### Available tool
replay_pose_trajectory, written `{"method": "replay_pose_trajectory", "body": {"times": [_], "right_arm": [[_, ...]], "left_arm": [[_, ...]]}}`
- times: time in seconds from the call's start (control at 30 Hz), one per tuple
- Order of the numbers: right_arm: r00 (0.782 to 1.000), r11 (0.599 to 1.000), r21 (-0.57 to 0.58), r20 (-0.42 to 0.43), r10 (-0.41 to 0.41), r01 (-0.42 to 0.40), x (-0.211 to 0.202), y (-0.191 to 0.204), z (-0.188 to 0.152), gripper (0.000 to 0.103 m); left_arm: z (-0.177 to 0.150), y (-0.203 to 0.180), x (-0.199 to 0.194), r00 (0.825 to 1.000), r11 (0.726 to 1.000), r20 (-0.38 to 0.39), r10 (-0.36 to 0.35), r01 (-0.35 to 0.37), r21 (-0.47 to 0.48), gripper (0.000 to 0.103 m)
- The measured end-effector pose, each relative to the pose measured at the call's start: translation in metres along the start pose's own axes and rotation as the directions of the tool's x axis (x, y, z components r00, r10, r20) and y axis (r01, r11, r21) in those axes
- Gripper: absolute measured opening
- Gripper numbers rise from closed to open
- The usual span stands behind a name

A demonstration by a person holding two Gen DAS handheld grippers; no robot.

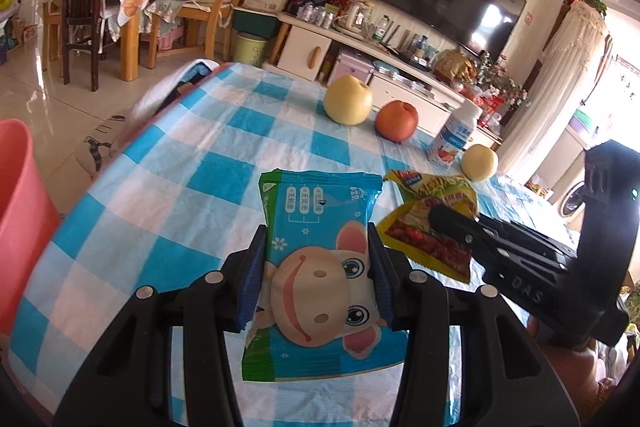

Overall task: Collect trash
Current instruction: 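Carry both items over the pink bucket and open both tools to drop them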

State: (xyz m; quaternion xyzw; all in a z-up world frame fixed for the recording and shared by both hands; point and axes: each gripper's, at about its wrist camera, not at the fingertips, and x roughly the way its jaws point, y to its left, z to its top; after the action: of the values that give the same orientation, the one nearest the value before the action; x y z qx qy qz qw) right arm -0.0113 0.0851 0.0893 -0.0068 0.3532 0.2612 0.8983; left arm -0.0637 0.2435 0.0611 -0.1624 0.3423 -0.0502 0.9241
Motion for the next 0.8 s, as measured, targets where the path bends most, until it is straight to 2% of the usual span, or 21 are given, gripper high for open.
{"method": "replay_pose_trajectory", "body": {"times": [0.17, 0.27, 0.37, 0.43, 0.6, 0.8], "right_arm": [[1.000, 1.000, -0.010, -0.001, 0.022, -0.022, 0.001, 0.024, 0.004, 0.023], [0.998, 0.998, -0.010, 0.007, 0.059, -0.059, 0.002, 0.041, 0.010, 0.023], [0.994, 0.994, -0.028, 0.015, 0.108, -0.107, 0.004, 0.066, 0.018, 0.023], [0.990, 0.988, -0.052, 0.016, 0.143, -0.142, 0.007, 0.086, 0.026, 0.023], [0.971, 0.961, -0.148, -0.001, 0.238, -0.235, 0.019, 0.151, 0.045, 0.023], [0.941, 0.911, -0.236, -0.051, 0.336, -0.338, 0.043, 0.225, 0.060, 0.023]], "left_arm": [[0.011, 0.022, -0.014, 0.998, 0.998, 0.042, 0.048, -0.045, -0.050, 0.048], [0.018, 0.037, -0.022, 0.995, 0.993, 0.064, 0.079, -0.073, -0.089, 0.048], [0.025, 0.057, -0.034, 0.985, 0.982, 0.097, 0.141, -0.127, -0.138, 0.048], [0.031, 0.073, -0.046, 0.974, 0.970, 0.127, 0.190, -0.165, -0.181, 0.048], [0.038, 0.113, -0.074, 0.929, 0.918, 0.183, 0.322, -0.259, -0.300, 0.048], [0.038, 0.168, -0.103, 0.876, 0.828, 0.195, 0.441, -0.313, -0.466, 0.048]]}}
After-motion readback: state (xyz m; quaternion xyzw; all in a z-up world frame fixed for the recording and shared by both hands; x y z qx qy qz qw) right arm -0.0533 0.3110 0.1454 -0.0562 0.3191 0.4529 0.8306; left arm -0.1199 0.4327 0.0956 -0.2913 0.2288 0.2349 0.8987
